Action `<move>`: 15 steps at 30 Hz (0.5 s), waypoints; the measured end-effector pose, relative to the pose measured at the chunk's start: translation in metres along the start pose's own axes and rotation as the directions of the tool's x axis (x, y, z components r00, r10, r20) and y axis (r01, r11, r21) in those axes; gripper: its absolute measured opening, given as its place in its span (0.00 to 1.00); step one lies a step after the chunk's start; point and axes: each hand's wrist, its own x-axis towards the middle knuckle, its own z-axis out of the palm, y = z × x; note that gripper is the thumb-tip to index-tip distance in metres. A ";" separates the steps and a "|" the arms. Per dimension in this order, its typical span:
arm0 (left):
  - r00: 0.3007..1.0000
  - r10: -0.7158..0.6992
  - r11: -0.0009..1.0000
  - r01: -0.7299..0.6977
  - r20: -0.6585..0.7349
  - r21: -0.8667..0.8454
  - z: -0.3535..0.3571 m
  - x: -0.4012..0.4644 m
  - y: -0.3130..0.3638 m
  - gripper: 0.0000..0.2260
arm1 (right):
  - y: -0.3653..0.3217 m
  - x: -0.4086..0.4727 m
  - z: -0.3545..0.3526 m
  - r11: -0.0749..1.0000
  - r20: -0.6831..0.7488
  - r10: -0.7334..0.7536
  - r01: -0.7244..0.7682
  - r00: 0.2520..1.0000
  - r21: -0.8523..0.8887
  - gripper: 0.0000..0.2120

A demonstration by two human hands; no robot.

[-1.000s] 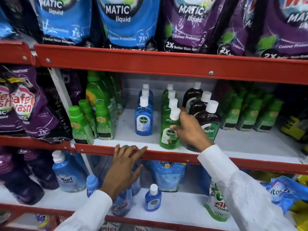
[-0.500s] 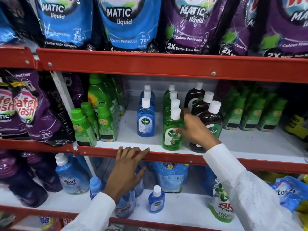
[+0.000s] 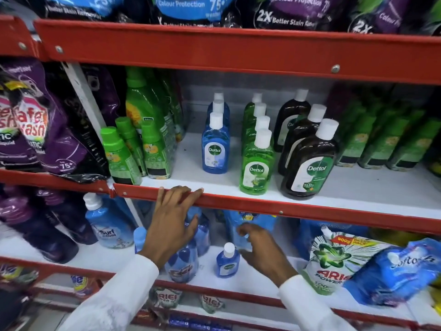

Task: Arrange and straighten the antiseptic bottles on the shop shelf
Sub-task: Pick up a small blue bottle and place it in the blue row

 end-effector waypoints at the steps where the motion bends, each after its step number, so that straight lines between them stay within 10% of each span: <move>1: 1.000 -0.012 1.000 0.012 -0.007 -0.019 0.001 0.000 0.002 0.28 | 0.009 0.004 0.014 0.999 0.090 0.034 -0.032 0.995 -0.022 0.26; 6: 1.000 -0.015 1.000 0.014 -0.018 -0.026 0.000 -0.001 0.003 0.28 | 0.026 0.020 0.051 0.997 0.318 0.080 -0.078 0.945 -0.018 0.20; 15: 0.998 -0.014 0.998 0.018 -0.063 0.058 -0.007 -0.002 -0.010 0.25 | -0.024 0.005 -0.006 1.000 0.054 -0.022 0.021 0.998 0.015 0.18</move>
